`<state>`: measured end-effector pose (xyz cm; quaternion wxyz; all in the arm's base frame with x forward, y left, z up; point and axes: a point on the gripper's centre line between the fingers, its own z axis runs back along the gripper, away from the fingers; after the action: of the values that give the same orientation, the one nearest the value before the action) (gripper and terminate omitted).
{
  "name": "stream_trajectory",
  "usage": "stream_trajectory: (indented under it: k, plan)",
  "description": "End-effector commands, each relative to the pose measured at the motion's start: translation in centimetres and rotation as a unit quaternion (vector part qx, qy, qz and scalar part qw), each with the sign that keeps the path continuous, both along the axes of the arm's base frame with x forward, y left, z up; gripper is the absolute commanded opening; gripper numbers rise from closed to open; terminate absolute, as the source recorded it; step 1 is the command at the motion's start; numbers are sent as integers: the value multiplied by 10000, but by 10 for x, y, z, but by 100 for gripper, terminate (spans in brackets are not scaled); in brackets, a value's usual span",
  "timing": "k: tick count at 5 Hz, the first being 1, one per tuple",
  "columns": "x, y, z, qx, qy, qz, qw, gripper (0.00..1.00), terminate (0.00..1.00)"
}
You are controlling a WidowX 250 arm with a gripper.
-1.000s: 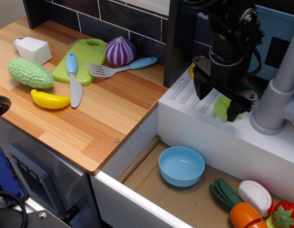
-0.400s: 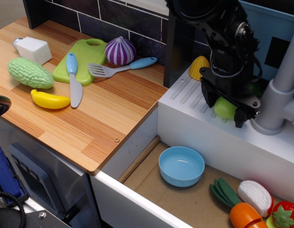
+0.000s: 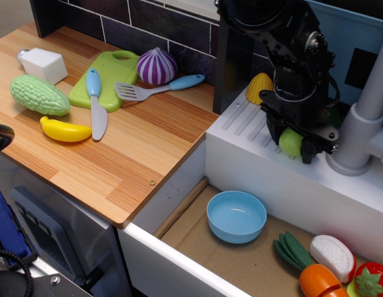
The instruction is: Put pear in bowl
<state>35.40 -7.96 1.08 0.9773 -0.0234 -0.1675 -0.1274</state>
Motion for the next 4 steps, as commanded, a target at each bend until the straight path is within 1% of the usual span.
stream_trajectory:
  k: [1,2,3,4]
  plan:
    - [-11,18,31,412,89,31,9991,0,0]
    - [-23,27,38,609,368,47,9975,0,0]
    - [-40,36,35,795,639,-10,9948,0,0]
    - [-47,44,28,803,592,-52,9950,0,0]
